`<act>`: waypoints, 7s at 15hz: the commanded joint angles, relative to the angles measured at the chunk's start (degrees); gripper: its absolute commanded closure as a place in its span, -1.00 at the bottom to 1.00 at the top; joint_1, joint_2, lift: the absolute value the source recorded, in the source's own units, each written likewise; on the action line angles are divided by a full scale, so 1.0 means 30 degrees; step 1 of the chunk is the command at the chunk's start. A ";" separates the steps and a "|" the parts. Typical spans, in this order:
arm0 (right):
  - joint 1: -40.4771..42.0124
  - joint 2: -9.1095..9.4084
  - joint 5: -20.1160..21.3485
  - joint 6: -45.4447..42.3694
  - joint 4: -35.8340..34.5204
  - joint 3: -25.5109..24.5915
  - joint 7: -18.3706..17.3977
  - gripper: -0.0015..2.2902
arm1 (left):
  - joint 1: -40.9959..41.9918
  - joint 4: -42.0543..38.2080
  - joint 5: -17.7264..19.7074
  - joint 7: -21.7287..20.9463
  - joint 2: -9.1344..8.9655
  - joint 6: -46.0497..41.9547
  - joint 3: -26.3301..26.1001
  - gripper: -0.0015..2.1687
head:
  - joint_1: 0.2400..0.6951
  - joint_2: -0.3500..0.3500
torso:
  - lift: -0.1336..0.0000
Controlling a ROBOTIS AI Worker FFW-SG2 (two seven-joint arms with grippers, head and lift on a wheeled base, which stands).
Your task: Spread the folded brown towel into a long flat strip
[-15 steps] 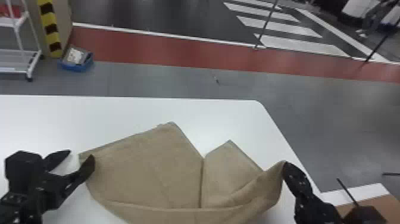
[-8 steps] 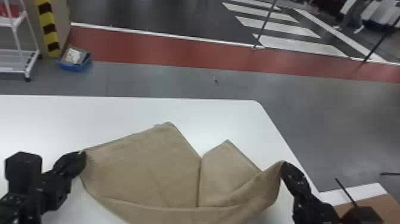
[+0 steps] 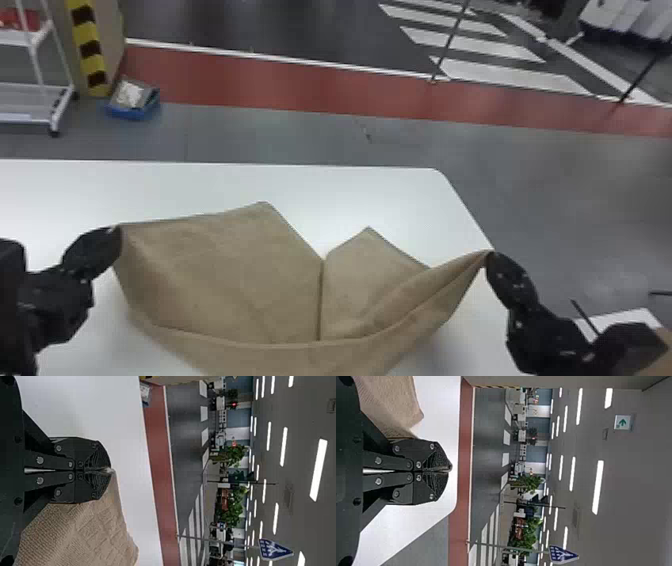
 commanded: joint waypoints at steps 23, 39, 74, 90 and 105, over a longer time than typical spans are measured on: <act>-1.4698 -0.2938 0.3106 0.7981 0.6608 0.2843 0.1616 0.03 | -0.4872 -0.1783 0.3253 0.3499 0.1086 0.4700 0.6128 0.27 | 0.72 -0.10 | -0.87; -0.7052 -0.5604 -0.1493 0.4348 0.3298 -0.0145 0.3871 0.03 | 0.2628 -1.0455 0.2989 0.3851 -0.1843 0.8743 0.7475 0.27 | 0.55 -0.29 | -0.87; -1.3468 -0.5721 0.0792 0.2239 1.4460 0.0588 0.6420 0.03 | -0.7596 -0.1373 -0.5360 0.5960 -0.3455 1.9290 0.0063 0.27 | 1.00 -0.58 | -0.87; -1.4259 -0.5692 0.1905 -0.0398 1.6950 0.2990 0.3930 -0.98 | -0.7274 0.1938 -0.7059 0.6282 -0.3572 1.5247 -0.1109 -0.85 | 1.00 -0.47 | -0.87; -1.0186 -0.6102 0.0821 0.4172 1.2761 -0.0174 0.6215 -0.80 | -0.1473 -0.2457 -0.1727 0.3382 -0.2605 1.2962 0.4018 -0.69 | 1.00 -0.63 | -0.87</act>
